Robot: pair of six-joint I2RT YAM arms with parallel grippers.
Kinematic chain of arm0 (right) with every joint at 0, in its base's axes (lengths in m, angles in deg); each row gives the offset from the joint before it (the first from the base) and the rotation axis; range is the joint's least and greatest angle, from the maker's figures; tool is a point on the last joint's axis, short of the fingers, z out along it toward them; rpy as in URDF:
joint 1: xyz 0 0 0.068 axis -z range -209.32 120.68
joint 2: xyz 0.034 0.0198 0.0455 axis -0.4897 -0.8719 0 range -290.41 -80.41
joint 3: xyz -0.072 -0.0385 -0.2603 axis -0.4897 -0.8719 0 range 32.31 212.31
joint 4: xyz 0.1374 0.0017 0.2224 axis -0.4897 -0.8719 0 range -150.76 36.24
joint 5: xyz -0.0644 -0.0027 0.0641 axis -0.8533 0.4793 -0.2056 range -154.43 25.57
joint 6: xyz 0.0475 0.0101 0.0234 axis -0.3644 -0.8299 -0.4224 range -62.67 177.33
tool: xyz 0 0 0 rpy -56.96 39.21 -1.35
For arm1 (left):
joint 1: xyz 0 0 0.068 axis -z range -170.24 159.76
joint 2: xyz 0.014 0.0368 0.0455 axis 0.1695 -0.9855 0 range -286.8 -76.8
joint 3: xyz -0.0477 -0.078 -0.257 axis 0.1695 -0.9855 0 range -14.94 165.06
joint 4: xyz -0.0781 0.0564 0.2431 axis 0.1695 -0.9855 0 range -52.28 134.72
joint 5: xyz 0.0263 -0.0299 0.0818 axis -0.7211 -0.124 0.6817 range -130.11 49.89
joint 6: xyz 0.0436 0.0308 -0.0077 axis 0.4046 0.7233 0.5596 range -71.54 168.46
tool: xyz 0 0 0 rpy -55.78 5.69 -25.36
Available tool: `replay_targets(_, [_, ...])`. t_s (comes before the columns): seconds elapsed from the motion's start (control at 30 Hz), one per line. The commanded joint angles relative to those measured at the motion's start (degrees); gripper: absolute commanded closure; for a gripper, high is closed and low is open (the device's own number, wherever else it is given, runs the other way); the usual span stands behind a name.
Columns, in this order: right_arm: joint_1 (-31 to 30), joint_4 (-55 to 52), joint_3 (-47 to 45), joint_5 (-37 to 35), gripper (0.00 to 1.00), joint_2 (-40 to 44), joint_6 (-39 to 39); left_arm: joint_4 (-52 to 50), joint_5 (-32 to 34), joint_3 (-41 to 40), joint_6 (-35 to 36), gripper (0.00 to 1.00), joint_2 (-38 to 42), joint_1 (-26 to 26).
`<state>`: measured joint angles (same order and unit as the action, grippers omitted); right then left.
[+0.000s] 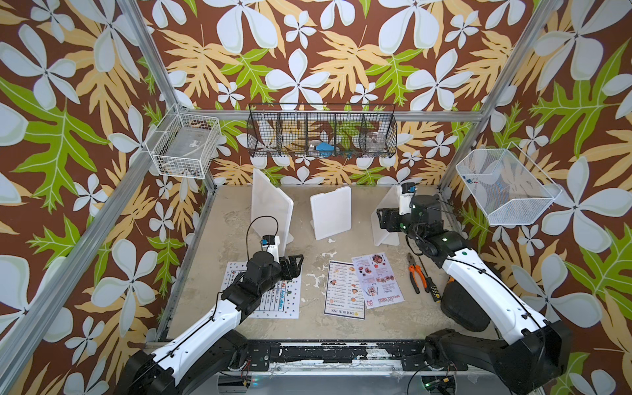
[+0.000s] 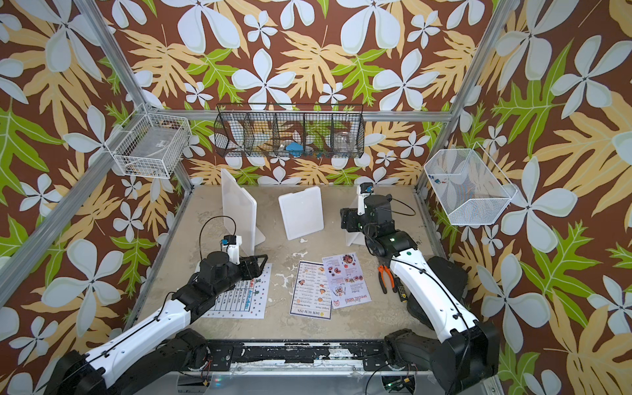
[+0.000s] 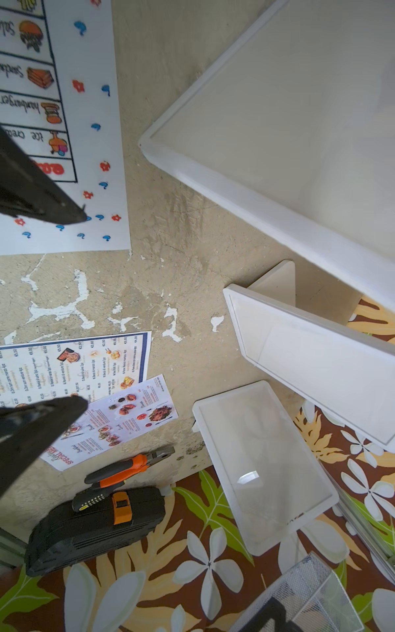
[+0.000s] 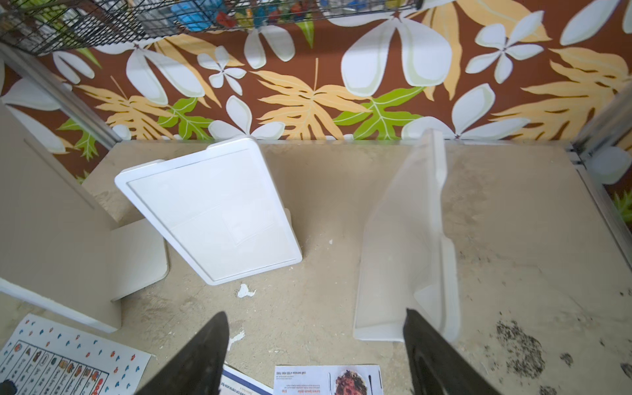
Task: Insert the menus into the narrow rack
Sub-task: Adjust the narrow rack at the center of the board.
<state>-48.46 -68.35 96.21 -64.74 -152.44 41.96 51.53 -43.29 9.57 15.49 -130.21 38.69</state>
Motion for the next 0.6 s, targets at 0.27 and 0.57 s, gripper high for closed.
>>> replay_targets(0.27, [-1.19, 4.37, 4.22, 9.06, 0.22, -9.89, 1.16, 11.06, -0.15, 4.6, 3.18, 0.45, -12.86, 0.05])
replay_targets(0.57, [-1.13, 6.72, 5.74, 10.36, 0.22, -14.94, 1.68, 15.23, -0.59, 9.26, 4.82, 0.5, -22.27, -4.39])
